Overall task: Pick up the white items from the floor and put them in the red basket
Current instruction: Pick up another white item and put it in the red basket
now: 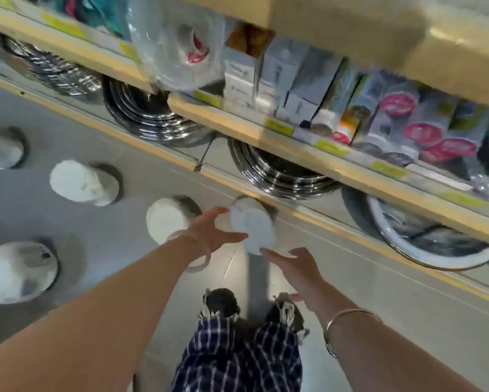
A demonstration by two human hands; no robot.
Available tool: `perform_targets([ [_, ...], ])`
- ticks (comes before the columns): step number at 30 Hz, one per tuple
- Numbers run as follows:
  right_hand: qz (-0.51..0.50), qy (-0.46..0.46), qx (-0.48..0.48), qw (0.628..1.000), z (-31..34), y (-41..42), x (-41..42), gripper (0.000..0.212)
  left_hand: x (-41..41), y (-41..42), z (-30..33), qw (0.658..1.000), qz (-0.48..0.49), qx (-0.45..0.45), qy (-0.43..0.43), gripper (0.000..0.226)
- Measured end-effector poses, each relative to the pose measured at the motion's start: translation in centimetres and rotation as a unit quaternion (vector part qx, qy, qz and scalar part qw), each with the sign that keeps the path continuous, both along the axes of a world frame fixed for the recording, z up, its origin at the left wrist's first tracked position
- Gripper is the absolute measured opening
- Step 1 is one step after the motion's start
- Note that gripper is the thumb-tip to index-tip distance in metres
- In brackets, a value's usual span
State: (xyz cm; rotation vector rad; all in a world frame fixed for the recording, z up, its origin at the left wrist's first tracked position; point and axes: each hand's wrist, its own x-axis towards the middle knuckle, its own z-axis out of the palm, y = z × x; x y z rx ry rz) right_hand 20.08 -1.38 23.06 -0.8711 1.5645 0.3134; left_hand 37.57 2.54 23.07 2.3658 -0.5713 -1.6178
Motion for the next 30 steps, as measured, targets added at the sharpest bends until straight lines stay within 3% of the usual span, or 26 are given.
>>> perform_targets([
  [4, -0.041, -0.001, -0.008, 0.999, -9.0, -0.1, 0.9, 0.086, -0.2, -1.4, -9.5, 0.999, -0.034, 0.002, -0.016, 0.083],
  [9, -0.081, -0.003, -0.010, 0.997, -19.3, -0.9, 1.2, 0.084, -0.1, -1.9, -18.8, 0.997, -0.056, -0.044, -0.014, 0.083],
  [13, -0.101, -0.041, 0.028, 0.994, -25.9, -0.7, 1.4, 0.086, 1.1, -3.3, -25.3, 0.994, -0.097, -0.040, -0.013, 0.100],
  [16, -0.143, -0.084, 0.052, 0.985, -28.4, -0.3, 1.5, 0.080, 1.5, -4.7, -27.5, 0.995, -0.089, -0.042, 0.008, 0.098],
  [23, -0.175, -0.142, -0.015, 0.974, -30.4, 0.0, 0.9, 0.070, 0.8, -5.0, -29.1, 0.996, -0.030, -0.067, 0.043, 0.079],
  [26, -0.133, -0.147, -0.025, 0.980, -30.1, 0.0, -0.4, 0.075, 0.1, -3.4, -28.5, 0.998, -0.009, -0.022, 0.059, 0.079],
  [30, -0.037, -0.148, -0.036, 0.988, -30.0, -0.7, -2.5, 0.065, -0.7, -2.5, -28.3, 0.993, -0.043, 0.034, 0.109, 0.074],
])
